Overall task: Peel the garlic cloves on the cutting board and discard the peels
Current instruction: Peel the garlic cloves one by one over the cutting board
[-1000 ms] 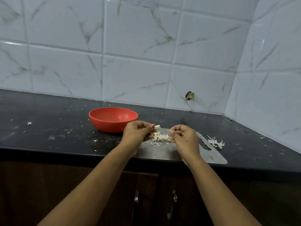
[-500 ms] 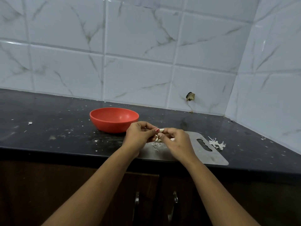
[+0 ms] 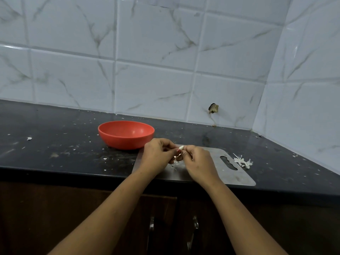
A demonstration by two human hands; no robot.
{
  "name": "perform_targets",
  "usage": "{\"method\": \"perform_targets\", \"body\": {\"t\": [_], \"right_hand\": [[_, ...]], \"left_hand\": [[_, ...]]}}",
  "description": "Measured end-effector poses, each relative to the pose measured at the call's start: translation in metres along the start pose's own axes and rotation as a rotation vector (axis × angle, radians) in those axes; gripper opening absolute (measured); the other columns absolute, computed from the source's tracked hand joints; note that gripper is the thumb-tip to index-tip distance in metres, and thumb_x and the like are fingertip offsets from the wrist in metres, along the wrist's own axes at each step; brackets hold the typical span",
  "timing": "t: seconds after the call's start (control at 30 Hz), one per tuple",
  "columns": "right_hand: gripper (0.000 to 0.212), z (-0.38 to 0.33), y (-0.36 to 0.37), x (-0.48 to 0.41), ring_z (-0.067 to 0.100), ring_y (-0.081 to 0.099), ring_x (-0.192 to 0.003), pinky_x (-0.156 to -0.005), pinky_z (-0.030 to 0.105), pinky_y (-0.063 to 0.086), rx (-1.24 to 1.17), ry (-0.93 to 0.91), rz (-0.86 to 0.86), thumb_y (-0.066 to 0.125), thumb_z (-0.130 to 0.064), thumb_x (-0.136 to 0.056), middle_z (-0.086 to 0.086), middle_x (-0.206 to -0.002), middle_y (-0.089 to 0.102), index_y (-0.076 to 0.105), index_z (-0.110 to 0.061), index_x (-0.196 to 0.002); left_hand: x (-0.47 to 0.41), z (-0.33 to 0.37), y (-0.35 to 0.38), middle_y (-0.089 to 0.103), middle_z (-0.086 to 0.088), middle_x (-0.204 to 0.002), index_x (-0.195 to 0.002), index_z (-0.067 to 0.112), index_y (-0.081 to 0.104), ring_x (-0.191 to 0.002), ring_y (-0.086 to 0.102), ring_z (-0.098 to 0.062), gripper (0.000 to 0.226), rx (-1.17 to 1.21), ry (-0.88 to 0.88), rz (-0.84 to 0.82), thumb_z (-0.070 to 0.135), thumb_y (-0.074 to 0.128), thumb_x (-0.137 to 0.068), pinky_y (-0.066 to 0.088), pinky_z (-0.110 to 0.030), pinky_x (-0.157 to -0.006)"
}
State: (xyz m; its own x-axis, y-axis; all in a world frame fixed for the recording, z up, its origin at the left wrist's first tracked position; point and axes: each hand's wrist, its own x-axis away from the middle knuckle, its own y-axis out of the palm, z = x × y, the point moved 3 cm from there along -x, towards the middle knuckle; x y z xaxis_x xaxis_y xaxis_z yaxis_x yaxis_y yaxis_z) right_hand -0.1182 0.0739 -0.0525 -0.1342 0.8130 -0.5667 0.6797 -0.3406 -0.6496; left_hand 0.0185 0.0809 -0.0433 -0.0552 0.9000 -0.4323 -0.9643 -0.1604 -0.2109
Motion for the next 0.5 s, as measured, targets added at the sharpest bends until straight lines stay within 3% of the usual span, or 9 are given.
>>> {"method": "perform_targets", "body": {"t": [0.5], "right_hand": [[0.022, 0.0021, -0.0006, 0.0009, 0.011, 0.057, -0.062, -0.072, 0.037, 0.049, 0.069, -0.023, 0.004, 0.049, -0.022, -0.094, -0.004, -0.074, 0.069, 0.069, -0.022, -0.085]], "left_hand": [[-0.0040, -0.0053, 0.0012, 0.069, -0.015, -0.072, -0.083, 0.001, 0.071, -0.058, 0.063, -0.017, 0.003, 0.005, -0.022, -0.029, 0.003, 0.070, -0.084, 0.058, -0.031, -0.061]]}}
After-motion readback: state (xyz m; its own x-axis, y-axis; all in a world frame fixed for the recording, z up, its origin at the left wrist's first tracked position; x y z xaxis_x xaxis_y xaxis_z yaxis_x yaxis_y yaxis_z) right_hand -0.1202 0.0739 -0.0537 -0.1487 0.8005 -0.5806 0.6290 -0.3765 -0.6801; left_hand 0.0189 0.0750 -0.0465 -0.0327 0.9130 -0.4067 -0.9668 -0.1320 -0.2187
